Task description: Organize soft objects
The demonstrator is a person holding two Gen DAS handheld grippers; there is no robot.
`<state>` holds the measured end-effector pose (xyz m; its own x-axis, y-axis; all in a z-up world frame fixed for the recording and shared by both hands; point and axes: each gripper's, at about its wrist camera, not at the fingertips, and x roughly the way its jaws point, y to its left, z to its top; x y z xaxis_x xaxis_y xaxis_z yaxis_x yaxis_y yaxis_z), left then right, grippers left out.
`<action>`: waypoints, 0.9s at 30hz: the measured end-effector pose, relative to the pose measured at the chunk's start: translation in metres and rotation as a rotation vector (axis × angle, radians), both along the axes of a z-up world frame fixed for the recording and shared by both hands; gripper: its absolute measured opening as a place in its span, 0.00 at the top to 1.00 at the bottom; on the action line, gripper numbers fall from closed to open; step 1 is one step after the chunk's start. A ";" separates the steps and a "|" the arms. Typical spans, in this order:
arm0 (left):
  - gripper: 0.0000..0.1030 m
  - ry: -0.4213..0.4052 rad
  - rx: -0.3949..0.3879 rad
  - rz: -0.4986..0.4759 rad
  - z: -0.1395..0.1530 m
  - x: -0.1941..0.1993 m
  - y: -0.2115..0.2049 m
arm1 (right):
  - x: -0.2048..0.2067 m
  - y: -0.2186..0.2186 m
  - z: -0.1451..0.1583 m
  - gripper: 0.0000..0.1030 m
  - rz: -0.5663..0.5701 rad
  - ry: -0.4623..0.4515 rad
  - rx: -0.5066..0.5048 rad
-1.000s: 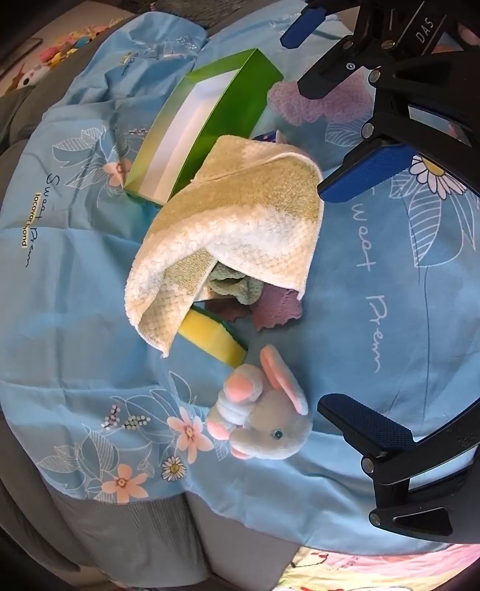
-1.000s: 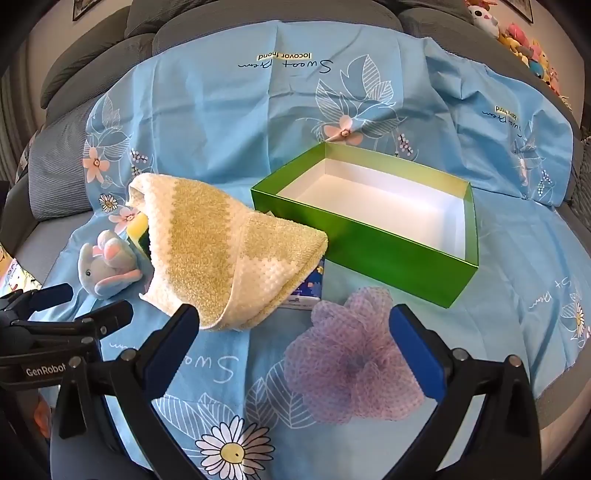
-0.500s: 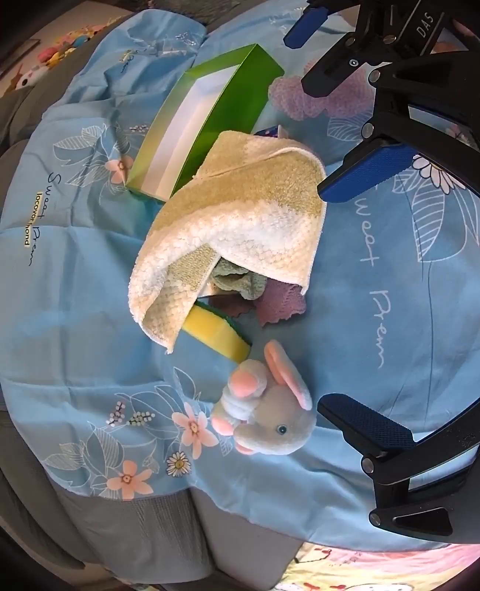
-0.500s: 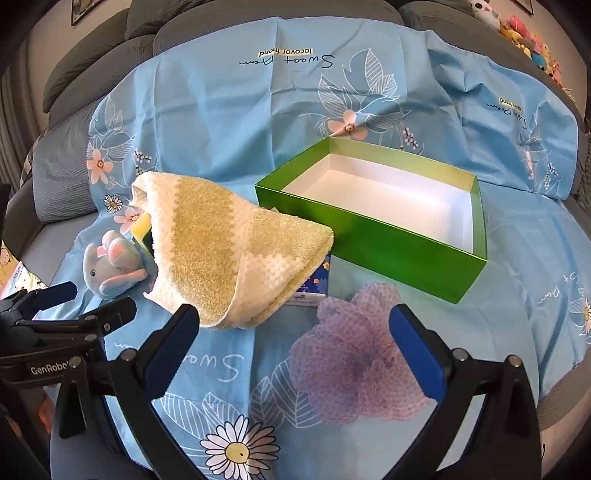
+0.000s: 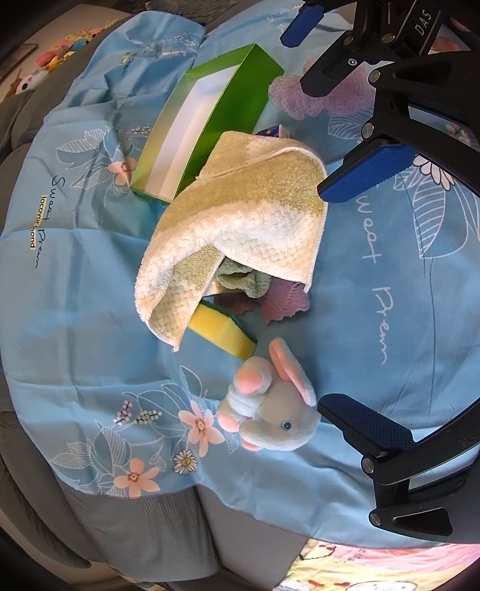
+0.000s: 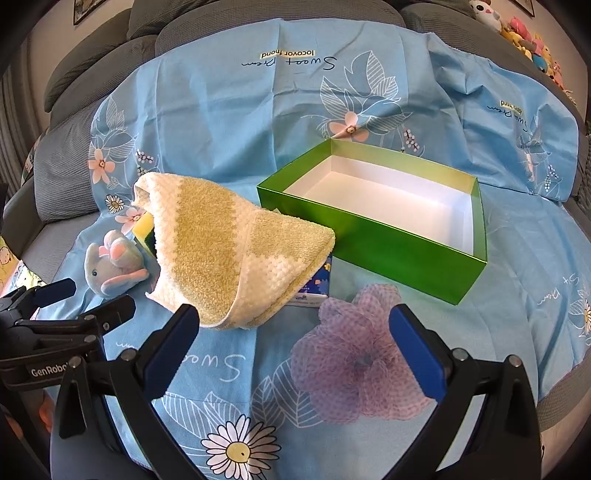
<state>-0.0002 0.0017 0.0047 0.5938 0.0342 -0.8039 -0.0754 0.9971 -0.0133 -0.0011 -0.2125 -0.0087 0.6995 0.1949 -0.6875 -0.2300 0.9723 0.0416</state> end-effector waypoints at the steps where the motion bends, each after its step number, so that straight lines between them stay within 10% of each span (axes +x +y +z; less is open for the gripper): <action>1: 0.00 0.000 -0.001 0.000 0.000 0.000 0.000 | 0.000 0.000 0.000 0.00 0.001 0.001 0.000; 27: 0.00 -0.015 -0.031 -0.017 0.001 0.000 0.000 | 0.001 -0.002 -0.001 0.00 0.008 0.006 0.015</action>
